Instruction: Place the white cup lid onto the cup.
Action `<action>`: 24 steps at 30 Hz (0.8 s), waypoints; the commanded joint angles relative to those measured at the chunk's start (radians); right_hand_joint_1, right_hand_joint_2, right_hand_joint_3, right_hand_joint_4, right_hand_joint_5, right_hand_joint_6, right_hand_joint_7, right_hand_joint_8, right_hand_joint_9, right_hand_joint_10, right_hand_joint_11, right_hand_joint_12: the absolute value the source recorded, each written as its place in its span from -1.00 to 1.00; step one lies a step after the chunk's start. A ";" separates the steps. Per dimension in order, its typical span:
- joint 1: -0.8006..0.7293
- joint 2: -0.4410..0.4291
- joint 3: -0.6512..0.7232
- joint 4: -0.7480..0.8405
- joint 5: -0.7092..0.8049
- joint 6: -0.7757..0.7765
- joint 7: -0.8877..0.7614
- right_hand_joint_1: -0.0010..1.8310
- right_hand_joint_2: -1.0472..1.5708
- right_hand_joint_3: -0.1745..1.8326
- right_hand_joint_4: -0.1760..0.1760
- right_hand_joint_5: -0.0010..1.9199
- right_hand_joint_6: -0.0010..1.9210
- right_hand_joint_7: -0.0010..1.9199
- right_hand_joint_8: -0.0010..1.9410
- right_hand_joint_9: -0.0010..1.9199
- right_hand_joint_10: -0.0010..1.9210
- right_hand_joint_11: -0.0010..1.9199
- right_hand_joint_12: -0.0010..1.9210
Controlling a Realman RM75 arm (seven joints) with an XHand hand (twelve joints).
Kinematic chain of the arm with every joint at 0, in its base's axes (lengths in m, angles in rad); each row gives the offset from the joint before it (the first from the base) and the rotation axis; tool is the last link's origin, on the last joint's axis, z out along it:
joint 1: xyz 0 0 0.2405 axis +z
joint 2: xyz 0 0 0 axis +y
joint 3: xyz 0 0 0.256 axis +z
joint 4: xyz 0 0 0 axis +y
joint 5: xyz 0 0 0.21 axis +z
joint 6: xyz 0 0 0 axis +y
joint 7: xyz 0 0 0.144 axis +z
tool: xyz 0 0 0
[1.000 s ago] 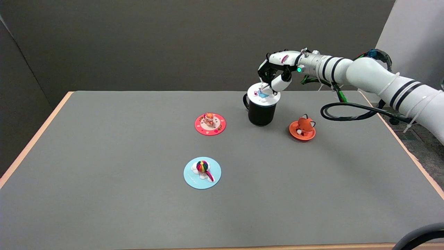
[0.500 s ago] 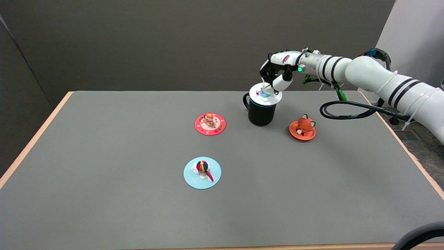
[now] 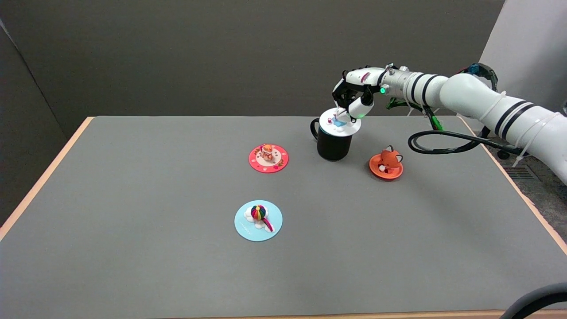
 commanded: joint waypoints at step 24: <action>-0.003 -0.003 -0.013 0.000 0.005 0.018 0.002 0.04 0.54 -0.36 1.00 -0.14 0.38 -0.03 -0.69 -0.17 -0.76 -0.48 -0.73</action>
